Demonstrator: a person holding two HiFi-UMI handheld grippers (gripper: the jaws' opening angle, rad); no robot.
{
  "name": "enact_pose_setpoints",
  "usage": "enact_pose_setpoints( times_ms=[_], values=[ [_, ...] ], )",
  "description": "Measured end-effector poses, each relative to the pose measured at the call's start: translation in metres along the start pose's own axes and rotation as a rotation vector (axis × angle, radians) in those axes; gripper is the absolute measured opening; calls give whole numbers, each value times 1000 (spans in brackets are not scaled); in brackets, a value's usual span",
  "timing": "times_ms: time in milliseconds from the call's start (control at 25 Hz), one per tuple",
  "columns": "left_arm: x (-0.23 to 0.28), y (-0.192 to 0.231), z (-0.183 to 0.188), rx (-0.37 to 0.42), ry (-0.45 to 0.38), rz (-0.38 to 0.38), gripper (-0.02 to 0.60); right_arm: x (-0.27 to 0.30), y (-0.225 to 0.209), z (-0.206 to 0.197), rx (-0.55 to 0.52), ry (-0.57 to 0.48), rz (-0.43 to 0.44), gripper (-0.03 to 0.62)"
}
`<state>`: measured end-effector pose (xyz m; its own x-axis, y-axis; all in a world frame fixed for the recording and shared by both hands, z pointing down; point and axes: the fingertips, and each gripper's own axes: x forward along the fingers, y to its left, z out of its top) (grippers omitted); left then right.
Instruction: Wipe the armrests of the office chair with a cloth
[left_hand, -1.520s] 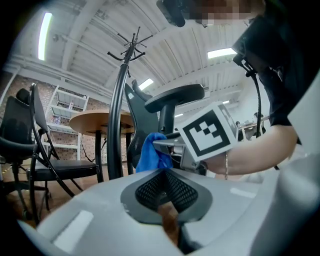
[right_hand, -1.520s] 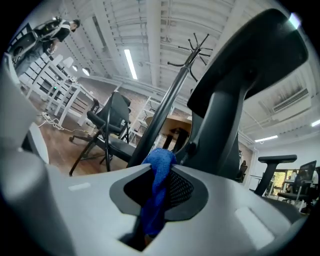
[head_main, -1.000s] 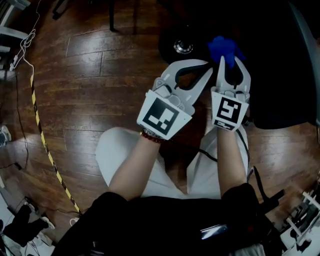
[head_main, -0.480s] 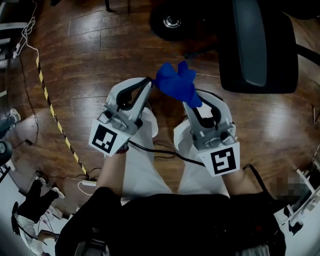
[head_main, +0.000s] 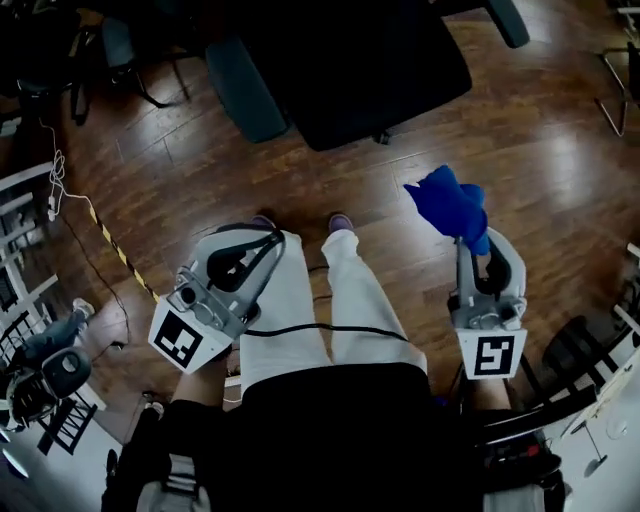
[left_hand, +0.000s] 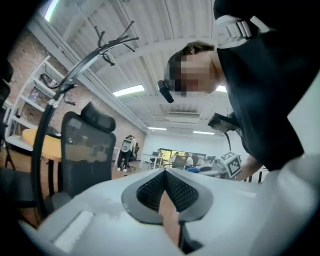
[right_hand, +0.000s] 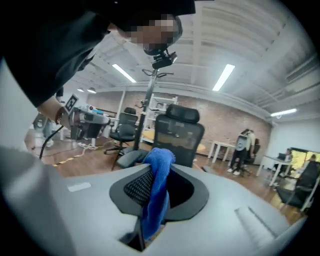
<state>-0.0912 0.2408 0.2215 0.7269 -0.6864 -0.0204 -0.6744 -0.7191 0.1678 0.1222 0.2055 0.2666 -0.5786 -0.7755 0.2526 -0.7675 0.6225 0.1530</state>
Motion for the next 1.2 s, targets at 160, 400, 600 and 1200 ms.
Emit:
enact_pose_setpoints(
  times_ms=[160, 400, 600, 1200],
  values=[
    [111, -42, 78, 44, -53, -76, 5, -112, -146, 36, 72, -46, -319, 52],
    [202, -70, 132, -109, -119, -109, 5, -184, -272, 91, 40, -154, -543, 52],
    [306, -82, 165, 4, -231, -64, 5, -154, -367, 158, -3, -279, -482, 54],
    [525, -57, 202, 67, -347, 369, 5, 12, -567, 178, 15, -346, 251, 52]
  ],
)
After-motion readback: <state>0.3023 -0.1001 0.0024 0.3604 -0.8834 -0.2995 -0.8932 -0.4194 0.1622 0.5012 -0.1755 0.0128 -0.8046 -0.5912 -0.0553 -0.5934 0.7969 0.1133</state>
